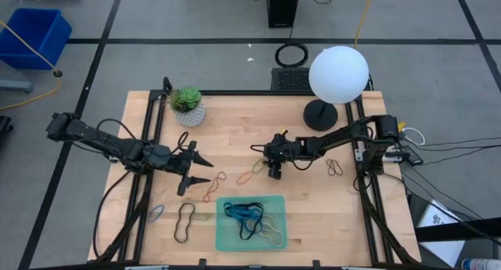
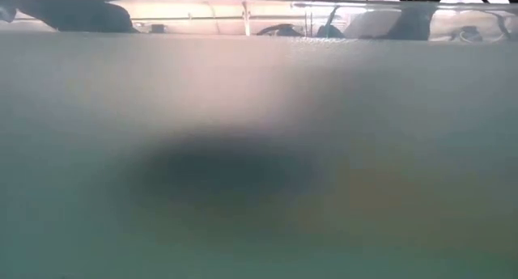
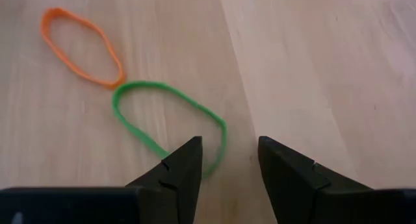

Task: Pick and place rubber bands into bin
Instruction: Put the top small green rubberband into the green bin

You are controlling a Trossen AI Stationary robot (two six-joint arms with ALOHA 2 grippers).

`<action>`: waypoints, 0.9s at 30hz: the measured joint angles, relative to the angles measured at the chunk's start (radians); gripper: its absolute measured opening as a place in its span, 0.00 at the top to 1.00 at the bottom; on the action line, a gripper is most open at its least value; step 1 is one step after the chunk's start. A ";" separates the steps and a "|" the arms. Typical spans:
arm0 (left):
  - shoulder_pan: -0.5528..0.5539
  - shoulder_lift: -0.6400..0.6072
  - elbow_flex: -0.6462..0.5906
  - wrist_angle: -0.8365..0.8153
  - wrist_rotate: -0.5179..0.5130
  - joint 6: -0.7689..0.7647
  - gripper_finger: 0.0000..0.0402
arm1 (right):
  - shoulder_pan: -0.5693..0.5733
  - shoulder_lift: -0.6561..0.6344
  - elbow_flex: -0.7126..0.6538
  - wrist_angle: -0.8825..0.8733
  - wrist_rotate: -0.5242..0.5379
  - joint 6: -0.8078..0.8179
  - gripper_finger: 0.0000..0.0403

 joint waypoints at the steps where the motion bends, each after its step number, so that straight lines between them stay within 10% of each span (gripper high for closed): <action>1: 0.000 0.000 0.000 0.000 0.000 0.000 0.36 | 0.000 0.001 0.000 -0.001 0.000 0.004 0.64; 11: 0.000 0.000 0.000 -0.002 -0.001 0.000 0.36 | 0.000 0.005 0.001 -0.021 -0.026 0.039 0.68; 27: 0.000 0.000 0.000 -0.002 -0.001 0.000 0.36 | 0.002 0.014 0.001 -0.013 -0.017 0.034 0.99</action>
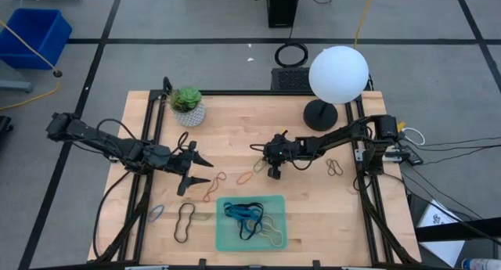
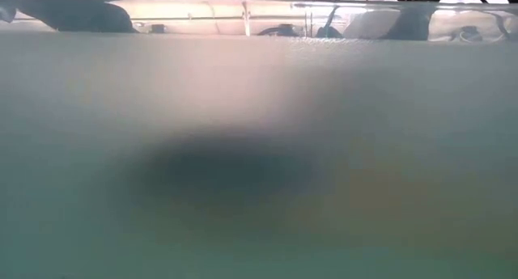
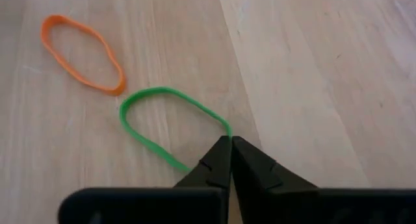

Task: Pick and place rubber bands into bin
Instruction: Put the top small green rubberband into the green bin

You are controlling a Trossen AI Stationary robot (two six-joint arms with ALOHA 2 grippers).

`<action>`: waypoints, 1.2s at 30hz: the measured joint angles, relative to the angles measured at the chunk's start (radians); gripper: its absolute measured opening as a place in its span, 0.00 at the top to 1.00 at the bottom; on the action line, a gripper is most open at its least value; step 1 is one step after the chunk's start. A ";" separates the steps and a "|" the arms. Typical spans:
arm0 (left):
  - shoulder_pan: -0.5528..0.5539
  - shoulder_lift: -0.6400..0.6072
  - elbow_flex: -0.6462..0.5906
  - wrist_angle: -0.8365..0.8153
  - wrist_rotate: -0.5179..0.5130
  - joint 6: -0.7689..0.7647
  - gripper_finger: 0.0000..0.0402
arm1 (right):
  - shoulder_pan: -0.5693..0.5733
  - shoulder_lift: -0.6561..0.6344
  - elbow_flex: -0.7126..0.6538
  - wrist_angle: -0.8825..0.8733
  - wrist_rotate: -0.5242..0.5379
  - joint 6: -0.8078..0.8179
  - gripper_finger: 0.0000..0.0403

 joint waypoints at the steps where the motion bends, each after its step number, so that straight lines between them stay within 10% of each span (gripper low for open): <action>1: 0.000 0.000 0.000 0.000 0.000 0.000 0.36 | 0.000 -0.003 0.000 0.001 -0.001 0.001 0.99; 27: 0.000 0.000 0.000 -0.007 -0.006 0.046 0.36 | 0.296 -0.559 -0.002 0.097 0.091 -0.160 1.00; 36: 0.000 0.000 0.000 0.003 -0.005 0.045 0.36 | 0.483 -0.537 -0.001 0.016 0.212 -0.190 1.00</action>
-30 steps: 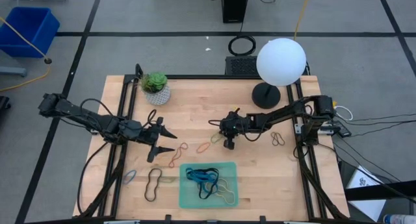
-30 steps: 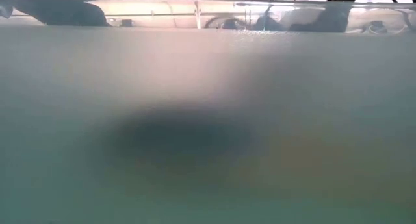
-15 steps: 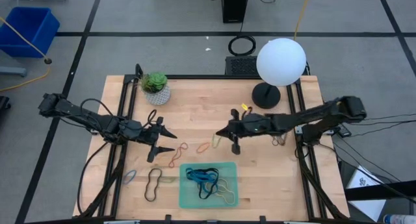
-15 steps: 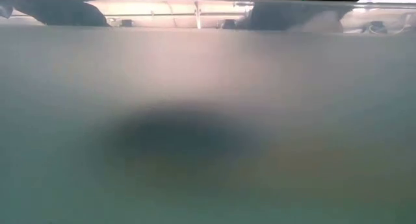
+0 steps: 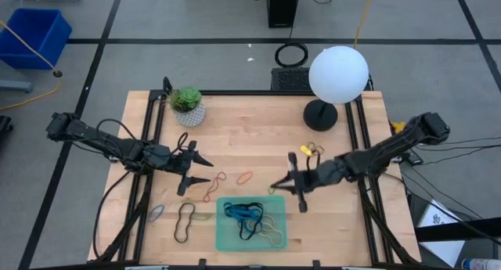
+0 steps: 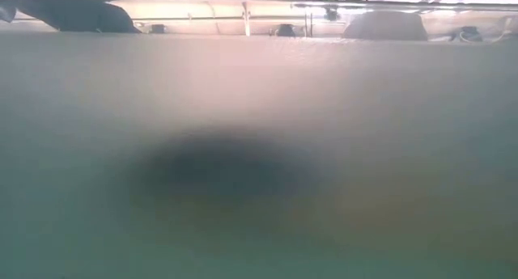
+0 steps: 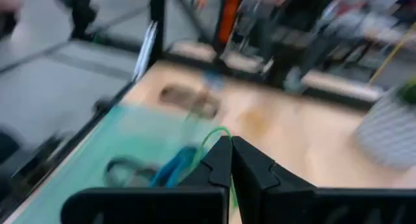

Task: Pick and place rubber bands into bin
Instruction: Put the top small green rubberband into the green bin

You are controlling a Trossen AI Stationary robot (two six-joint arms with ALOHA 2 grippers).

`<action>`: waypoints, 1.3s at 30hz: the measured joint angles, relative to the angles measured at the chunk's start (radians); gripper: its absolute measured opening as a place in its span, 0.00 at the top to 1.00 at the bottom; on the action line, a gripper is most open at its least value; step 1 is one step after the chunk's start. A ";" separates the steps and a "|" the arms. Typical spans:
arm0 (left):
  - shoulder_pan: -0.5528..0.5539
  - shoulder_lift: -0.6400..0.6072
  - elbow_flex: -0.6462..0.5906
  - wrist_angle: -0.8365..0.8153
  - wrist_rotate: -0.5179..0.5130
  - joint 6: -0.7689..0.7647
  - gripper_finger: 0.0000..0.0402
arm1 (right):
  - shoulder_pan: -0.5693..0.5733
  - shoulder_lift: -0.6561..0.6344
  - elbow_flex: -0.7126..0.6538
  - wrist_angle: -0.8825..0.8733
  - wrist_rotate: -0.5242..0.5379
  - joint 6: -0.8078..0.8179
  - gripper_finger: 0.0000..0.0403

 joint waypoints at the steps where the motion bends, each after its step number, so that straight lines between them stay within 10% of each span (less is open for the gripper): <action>1: 0.000 0.000 0.000 0.000 0.000 0.000 0.36 | 0.016 0.013 0.000 -0.016 0.000 0.021 1.00; 21: 0.000 0.000 0.000 -0.003 0.001 -0.050 0.36 | 0.079 0.393 0.000 0.004 -0.009 0.300 1.00; 39: 0.000 0.000 0.000 -0.002 0.012 -0.103 0.36 | 0.079 0.415 0.000 0.001 -0.085 0.278 0.92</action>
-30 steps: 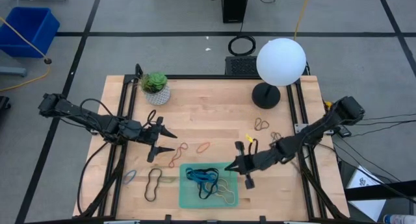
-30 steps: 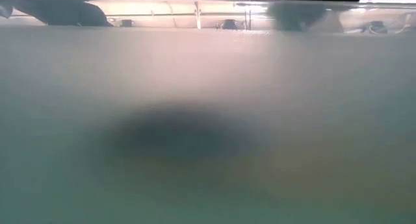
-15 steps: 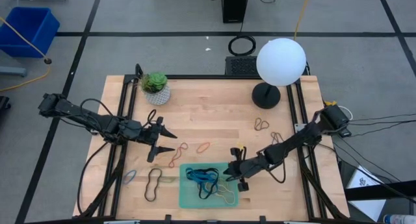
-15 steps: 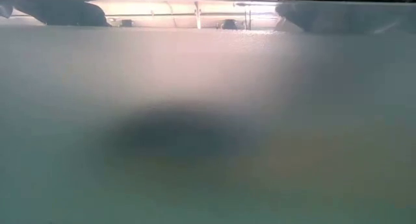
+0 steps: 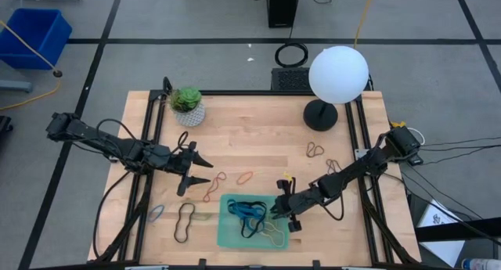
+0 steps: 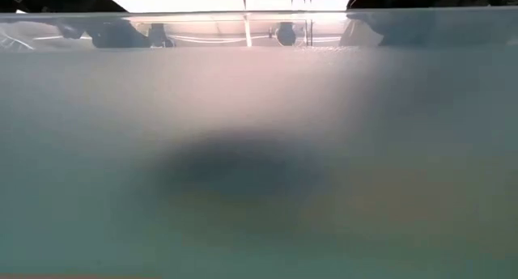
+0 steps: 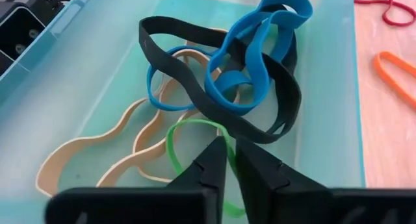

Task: Pick and place rubber bands into bin
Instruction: Put the top small green rubberband into the green bin, then put the small orange rubberband into the green bin

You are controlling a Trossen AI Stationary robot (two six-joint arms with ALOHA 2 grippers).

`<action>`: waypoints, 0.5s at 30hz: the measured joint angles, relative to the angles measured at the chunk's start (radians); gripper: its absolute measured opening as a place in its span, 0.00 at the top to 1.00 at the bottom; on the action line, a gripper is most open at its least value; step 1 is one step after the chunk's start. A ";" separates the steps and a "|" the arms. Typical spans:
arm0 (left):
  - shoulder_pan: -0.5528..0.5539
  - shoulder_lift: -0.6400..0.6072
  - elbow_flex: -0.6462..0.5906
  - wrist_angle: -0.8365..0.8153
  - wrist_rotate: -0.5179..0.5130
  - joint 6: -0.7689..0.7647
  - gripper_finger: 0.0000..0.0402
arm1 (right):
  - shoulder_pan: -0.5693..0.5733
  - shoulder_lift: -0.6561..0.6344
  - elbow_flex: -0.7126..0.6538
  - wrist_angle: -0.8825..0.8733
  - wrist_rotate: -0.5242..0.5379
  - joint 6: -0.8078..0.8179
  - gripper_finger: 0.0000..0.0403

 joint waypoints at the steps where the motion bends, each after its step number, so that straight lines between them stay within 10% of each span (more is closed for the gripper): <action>1: 0.000 0.000 0.000 0.000 0.000 0.000 0.36 | 0.000 0.000 0.000 0.000 0.000 -0.005 0.90; 15: 0.000 0.000 0.000 0.008 -0.025 -0.078 0.36 | 0.000 -0.176 -0.001 -0.017 0.029 -0.088 0.65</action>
